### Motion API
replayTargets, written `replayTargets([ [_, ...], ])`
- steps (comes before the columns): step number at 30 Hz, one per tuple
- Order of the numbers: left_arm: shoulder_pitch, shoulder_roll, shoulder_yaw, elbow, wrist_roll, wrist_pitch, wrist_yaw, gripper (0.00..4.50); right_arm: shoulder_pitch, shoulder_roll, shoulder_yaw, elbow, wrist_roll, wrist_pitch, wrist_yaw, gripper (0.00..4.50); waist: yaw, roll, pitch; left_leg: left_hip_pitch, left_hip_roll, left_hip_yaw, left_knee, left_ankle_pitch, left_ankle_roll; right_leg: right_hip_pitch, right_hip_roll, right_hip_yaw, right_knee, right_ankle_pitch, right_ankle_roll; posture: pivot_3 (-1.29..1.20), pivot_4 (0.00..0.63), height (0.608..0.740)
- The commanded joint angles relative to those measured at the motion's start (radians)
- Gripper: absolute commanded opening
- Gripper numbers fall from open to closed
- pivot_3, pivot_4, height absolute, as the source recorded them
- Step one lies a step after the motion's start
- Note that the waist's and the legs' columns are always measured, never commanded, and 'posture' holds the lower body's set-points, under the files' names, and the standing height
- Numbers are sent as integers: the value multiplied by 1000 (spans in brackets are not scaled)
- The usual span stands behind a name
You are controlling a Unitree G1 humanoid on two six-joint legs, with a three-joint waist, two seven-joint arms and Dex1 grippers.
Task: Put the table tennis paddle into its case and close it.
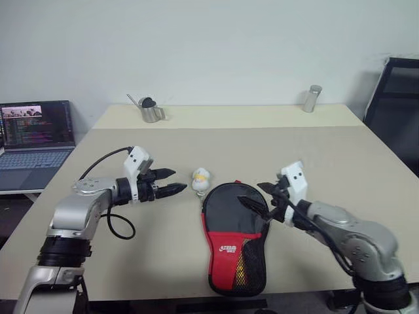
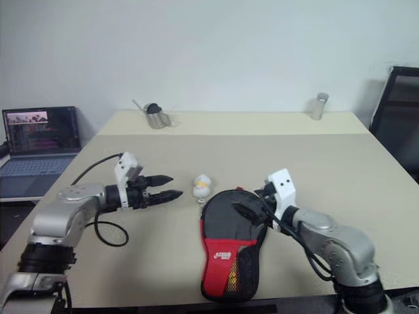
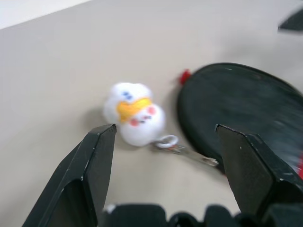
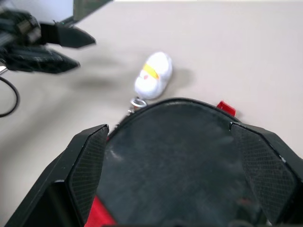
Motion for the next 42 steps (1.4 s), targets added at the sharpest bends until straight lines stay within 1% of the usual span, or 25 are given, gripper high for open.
replayTargets([
  [1, -53, -32, -20, 48, 61, -63, 48, 4196, 8, 5, 61, 23, -88, -107, 62, 4500, 1, 0, 0, 0, 0, 0, 0, 0, 0, 0, 0, 0, 0, 0, 0, 0, 150, 740],
  [2, -70, -51, -22, 73, 76, -74, 70, 4451, 15, -4, 80, 22, -103, -121, 88, 4500, 2, 0, 0, 0, 0, 0, 0, 0, 0, 0, 0, 0, 0, 0, 0, 0, 150, 740],
  [6, -145, -122, -43, 202, 147, -116, 156, 4451, 39, -43, 139, 12, -172, -187, 177, 4500, 5, 0, 0, 0, -1, 0, 1, 0, 0, 0, -1, -1, 1, 0, 0, 0, 150, 740],
  [10, -263, -207, -75, 373, 167, -97, 137, 4451, 46, -32, 146, 21, -211, -213, 202, 4500, 8, 0, 0, 0, -1, -1, 2, 0, 0, 0, -1, -1, 2, 0, 0, 0, 150, 740],
  [15, -361, -262, -118, 581, 226, -173, 92, 4451, 65, -11, 168, 7, -252, -222, 210, 4500, 3, 0, 0, 0, -1, -1, 2, 0, 0, 0, 0, -1, 2, 0, 0, 0, 150, 740],
  [22, -432, -298, -153, 777, 300, -255, 44, 4451, 89, 6, 162, -8, -284, -216, 210, 4500, 2, -1, 0, 0, -1, -1, 2, 0, 0, 0, 0, -1, 2, 0, 0, 0, 150, 740],
  [29, -438, -317, -143, 832, 327, -295, 27, 4451, 98, 20, 138, -22, -281, -178, 193, 4500, 3, -1, 0, 0, -1, -1, 2, 0, 0, 0, 0, -1, 2, 0, 0, 0, 150, 740],
  [32, -429, -316, -129, 829, 323, -299, 28, 3892, 93, 17, 133, -25, -281, -168, 200, 4500, 4, -1, 0, 0, -1, -1, 2, 0, 0, 0, -1, -2, 3, 0, 0, 0, 150, 740],
  [33, -422, -313, -124, 822, 320, -298, 25, 3587, 90, 15, 132, -26, -285, -173, 201, 4500, 3, -1, 0, 0, -1, -1, 2, 0, 0, 0, -1, -2, 3, 0, 0, 0, 150, 740],
  [35, -407, -309, -110, 802, 309, -289, 26, 2842, 85, 12, 134, -30, -293, -183, 206, 4500, 2, -1, 0, 0, -1, -1, 2, 0, 0, 0, -1, -1, 3, 0, 0, 0, 150, 740],
  [37, -384, -303, -96, 768, 295, -273, 25, 2133, 76, 6, 142, -35, -291, -206, 239, 4500, 0, -1, 0, 0, -1, -1, 2, 0, 0, 0, -1, -1, 3, 0, 0, 0, 150, 740],
  [38, -369, -301, -90, 745, 289, -263, 25, 1710, 70, 5, 145, -32, -295, -224, 253, 4500, 0, -1, 0, 0, -1, -1, 2, 0, 0, 0, -1, -1, 3, 0, 0, 0, 150, 740],
  [40, -338, -295, -78, 691, 277, -238, 25, 1042, 58, 8, 148, -10, -306, -287, 289, 4500, -1, -1, 0, 1, -1, -1, 2, 0, 0, 0, 0, -1, 3, 0, 0, 0, 150, 740],
  [42, -312, -291, -71, 641, 267, -212, 28, 446, 43, 6, 143, 17, -291, -287, 326, 4500, -2, -1, 0, 1, -1, -1, 2, 0, 0, 0, 0, -1, 4, 0, 0, 0, 150, 740],
])
